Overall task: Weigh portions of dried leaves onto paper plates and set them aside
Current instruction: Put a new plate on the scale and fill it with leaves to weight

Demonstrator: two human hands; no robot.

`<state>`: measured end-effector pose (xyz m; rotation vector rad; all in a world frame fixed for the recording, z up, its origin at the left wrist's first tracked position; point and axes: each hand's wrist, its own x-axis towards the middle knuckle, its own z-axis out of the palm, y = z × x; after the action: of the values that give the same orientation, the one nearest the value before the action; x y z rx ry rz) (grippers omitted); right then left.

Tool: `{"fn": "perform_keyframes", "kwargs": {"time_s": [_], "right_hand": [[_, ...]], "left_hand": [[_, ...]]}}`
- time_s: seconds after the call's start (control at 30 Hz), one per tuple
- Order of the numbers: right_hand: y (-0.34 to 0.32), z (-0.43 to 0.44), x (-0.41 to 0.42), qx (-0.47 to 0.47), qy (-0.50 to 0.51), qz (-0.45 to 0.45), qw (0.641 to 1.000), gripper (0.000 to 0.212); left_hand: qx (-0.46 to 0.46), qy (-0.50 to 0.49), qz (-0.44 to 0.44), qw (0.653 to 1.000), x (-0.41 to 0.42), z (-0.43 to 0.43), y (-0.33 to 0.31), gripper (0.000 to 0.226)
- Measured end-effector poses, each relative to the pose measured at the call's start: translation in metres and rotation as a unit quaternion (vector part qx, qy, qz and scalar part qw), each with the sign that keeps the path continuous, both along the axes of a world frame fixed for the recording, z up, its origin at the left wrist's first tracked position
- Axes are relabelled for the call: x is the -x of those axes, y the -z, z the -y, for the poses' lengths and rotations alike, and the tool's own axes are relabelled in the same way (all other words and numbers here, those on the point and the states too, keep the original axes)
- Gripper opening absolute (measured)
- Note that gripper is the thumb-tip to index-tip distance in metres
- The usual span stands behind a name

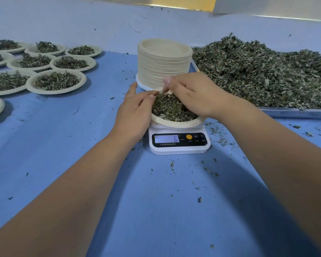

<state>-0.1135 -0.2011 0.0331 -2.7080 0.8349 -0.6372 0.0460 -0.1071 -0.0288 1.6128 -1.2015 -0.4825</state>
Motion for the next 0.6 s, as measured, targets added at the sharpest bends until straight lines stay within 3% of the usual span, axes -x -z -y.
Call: {"fn": "perform_keyframes", "kwargs": {"time_s": [0.13,0.3,0.43,0.53,0.6], "right_hand": [[-0.001,0.026,0.021,0.005,0.093,0.077,0.993,0.05],[0.017,0.075,0.064,0.034,0.264,-0.005,0.964,0.044],[0.026,0.09,0.071,-0.082,0.298,-0.168,0.936,0.073],[0.025,0.093,0.067,-0.15,0.295,-0.197,0.923,0.101],[0.028,0.096,0.068,-0.133,0.294,-0.205,0.924,0.102]], "left_hand": [[0.002,-0.002,-0.02,1.0,0.0,0.0,0.002,0.037],[0.004,0.002,-0.039,0.999,0.0,0.002,0.004,0.039],[-0.001,0.004,-0.046,0.999,0.001,0.004,0.007,0.042],[0.011,0.01,-0.05,0.999,-0.001,0.006,0.009,0.039],[0.014,0.006,-0.05,0.999,-0.001,0.006,0.009,0.038]]}}
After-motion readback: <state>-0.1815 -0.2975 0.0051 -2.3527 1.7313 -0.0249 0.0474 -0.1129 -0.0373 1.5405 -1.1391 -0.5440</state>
